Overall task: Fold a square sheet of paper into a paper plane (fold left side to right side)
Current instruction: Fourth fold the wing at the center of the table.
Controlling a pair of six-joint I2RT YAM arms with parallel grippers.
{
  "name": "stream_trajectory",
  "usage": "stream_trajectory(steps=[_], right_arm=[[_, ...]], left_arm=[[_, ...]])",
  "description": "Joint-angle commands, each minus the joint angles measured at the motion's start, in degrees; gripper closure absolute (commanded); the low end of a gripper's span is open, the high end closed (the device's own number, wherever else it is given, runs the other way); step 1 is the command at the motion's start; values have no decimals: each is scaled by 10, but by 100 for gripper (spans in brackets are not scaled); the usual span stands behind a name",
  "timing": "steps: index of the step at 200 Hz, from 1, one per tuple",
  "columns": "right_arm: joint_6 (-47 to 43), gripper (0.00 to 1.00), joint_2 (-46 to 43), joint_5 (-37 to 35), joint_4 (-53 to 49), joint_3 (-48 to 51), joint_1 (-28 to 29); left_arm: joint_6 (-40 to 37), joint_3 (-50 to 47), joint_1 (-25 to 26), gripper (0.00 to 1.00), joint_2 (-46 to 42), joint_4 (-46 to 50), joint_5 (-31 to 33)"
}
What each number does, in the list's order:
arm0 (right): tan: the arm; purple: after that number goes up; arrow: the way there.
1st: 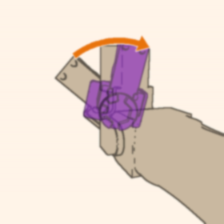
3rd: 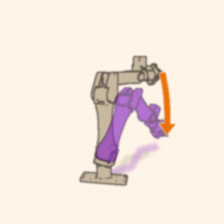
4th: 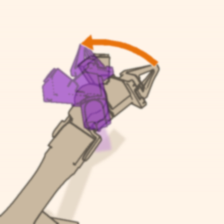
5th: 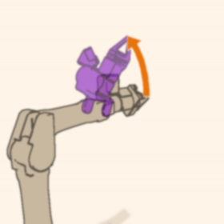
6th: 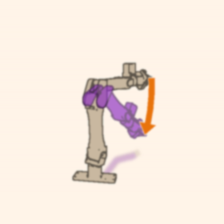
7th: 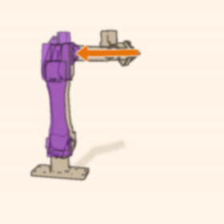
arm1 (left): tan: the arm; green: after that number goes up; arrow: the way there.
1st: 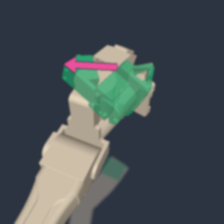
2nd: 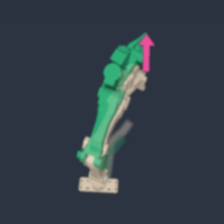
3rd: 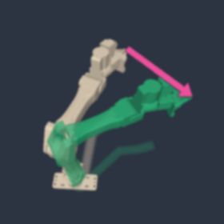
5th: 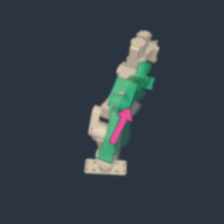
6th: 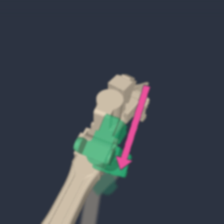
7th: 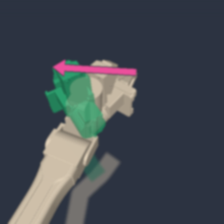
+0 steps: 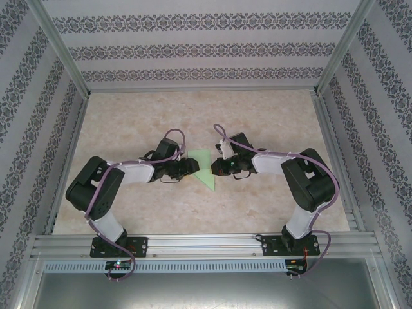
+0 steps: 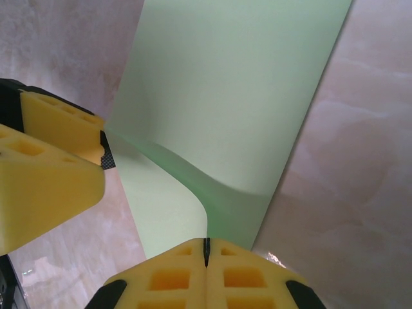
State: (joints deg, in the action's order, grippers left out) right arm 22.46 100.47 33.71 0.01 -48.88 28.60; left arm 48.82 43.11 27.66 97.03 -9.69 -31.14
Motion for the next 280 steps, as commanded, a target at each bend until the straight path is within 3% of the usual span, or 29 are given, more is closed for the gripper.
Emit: stream_trajectory(steps=[1, 14, 62, 83, 121, 161, 280], right_arm=[[-14, 98, -24, -9, -5, 10, -7], [-15, 92, -33, -16, -9, 12, -8], [-31, 56, -136, -120, -52, 49, -6], [-36, 51, -186, -156, -68, 74, 13], [-31, 52, -227, -246, -68, 98, 107], [-23, 53, -176, -332, -48, 71, 183], [-19, 58, -92, -370, -17, 45, 219]], left_arm=[[6, 19, 6, 55, 11, -27, -15], [6, 23, 7, 59, 11, -29, -17], [9, 31, 7, 67, -5, -20, -18], [15, 34, 8, 67, -9, -16, -18], [20, 43, 9, 68, -12, -9, -22], [23, 51, 10, 69, -12, 0, -23], [34, 64, 12, 78, -10, 10, -20]])
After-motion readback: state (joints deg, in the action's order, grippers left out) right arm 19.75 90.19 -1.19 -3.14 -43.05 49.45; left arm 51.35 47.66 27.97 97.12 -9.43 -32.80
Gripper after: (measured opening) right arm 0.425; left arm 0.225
